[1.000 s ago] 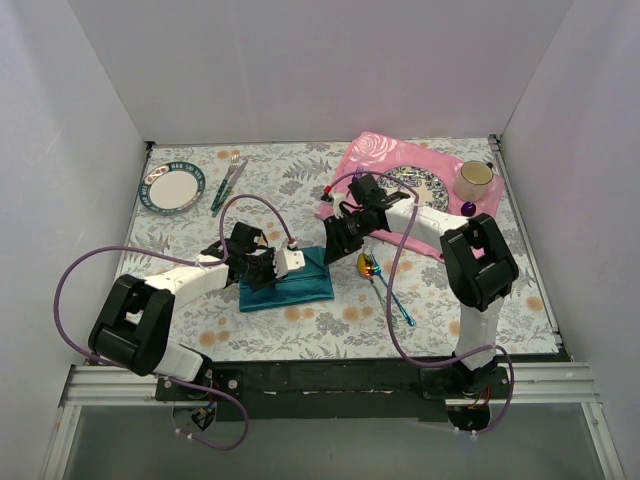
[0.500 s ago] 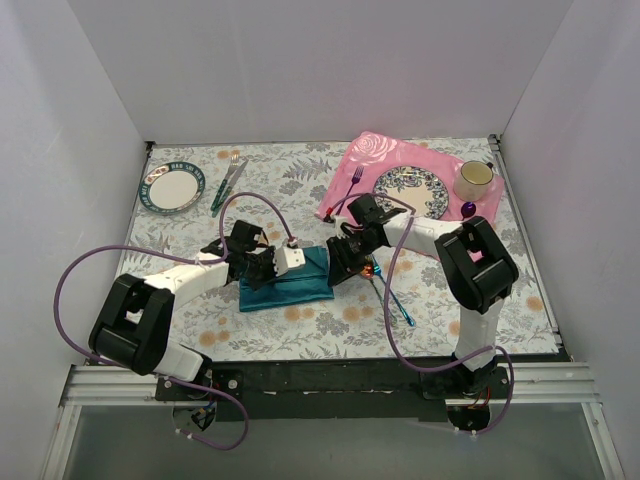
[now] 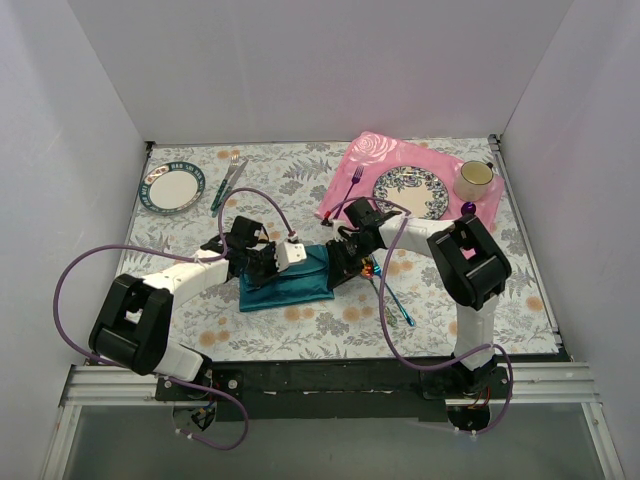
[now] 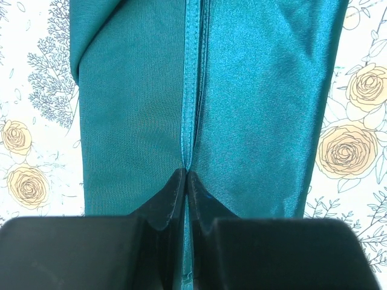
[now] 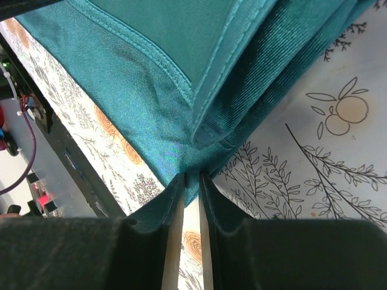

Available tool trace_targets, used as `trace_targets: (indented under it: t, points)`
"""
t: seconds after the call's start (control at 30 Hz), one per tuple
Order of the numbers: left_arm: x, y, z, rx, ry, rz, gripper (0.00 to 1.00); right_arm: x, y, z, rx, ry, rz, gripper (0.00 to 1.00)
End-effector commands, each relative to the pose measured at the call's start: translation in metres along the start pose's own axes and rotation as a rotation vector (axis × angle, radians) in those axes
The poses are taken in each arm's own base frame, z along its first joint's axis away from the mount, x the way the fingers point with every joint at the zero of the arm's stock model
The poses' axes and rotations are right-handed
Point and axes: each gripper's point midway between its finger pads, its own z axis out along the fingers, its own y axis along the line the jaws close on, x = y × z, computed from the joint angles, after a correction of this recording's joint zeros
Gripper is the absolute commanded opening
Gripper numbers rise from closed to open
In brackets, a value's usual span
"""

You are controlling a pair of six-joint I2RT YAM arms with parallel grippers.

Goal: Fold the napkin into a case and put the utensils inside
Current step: Fold the lower triangle-folded napkin at the center of the board.

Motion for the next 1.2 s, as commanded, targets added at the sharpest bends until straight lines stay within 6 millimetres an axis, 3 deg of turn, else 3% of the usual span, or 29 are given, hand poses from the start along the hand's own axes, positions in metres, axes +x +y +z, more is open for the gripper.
trace_targets:
  t: [0.0,0.2,0.47,0.53,0.63,0.87,1.17]
  points:
    - [-0.010,0.001,0.001,0.017,-0.028,0.011,0.00,-0.003,-0.003,0.003,0.003,-0.008,0.004,0.22]
    - [0.009,-0.009,0.004,0.030,0.015,0.043,0.00,-0.008,0.007,-0.005,-0.018,-0.027,-0.048,0.22]
    - [0.012,-0.014,0.007,0.050,0.010,0.051,0.00,-0.043,0.066,-0.051,-0.170,-0.177,-0.219,0.23]
    - [0.013,-0.014,0.008,0.052,0.011,0.050,0.00,-0.060,0.075,-0.059,-0.179,-0.234,-0.257,0.24]
    - [0.014,-0.014,0.008,0.052,0.016,0.055,0.00,-0.088,0.076,-0.060,-0.162,-0.284,-0.260,0.26]
    - [0.017,-0.015,0.008,0.054,0.025,0.070,0.00,-0.122,0.060,-0.053,-0.161,-0.339,-0.201,0.40]
    - [0.020,-0.015,0.009,0.052,0.030,0.072,0.00,-0.130,0.028,-0.015,-0.145,-0.347,-0.051,0.46]
